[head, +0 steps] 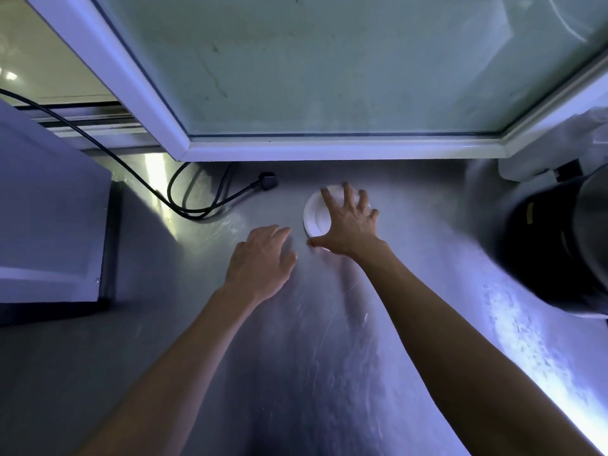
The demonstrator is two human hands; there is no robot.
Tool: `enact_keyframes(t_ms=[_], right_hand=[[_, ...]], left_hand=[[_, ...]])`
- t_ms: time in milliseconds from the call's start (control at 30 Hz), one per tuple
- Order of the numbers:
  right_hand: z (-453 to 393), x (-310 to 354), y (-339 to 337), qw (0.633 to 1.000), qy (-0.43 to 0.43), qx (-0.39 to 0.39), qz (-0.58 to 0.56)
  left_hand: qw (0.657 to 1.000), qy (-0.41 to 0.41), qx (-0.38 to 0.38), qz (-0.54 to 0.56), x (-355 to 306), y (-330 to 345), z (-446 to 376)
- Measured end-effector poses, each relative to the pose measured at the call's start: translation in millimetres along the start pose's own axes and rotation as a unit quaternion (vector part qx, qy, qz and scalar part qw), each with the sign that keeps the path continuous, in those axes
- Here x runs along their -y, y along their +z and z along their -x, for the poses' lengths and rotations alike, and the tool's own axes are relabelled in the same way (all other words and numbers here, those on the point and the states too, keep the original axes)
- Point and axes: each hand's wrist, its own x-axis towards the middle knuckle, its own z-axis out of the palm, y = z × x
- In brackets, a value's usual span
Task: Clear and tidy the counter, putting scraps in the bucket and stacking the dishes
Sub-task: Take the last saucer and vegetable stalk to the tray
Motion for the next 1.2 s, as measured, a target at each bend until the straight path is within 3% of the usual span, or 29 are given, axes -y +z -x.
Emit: enact_keyframes(t_ms=[367, 700, 1200], right_hand=[[113, 29, 11, 0.998, -0.044, -0.012, -0.032], [193, 75, 8, 0.988, -0.152, -0.031, -0.007], [302, 212, 43, 0.947, -0.321, 0.005, 0.014]], left_hand=[[0.998, -0.035, -0.012, -0.045, 9, -20, 91], [0.993, -0.115, -0.025, -0.031, 33, -31, 200], [0.955, -0.281, -0.098, 0.007, 112, -23, 393]])
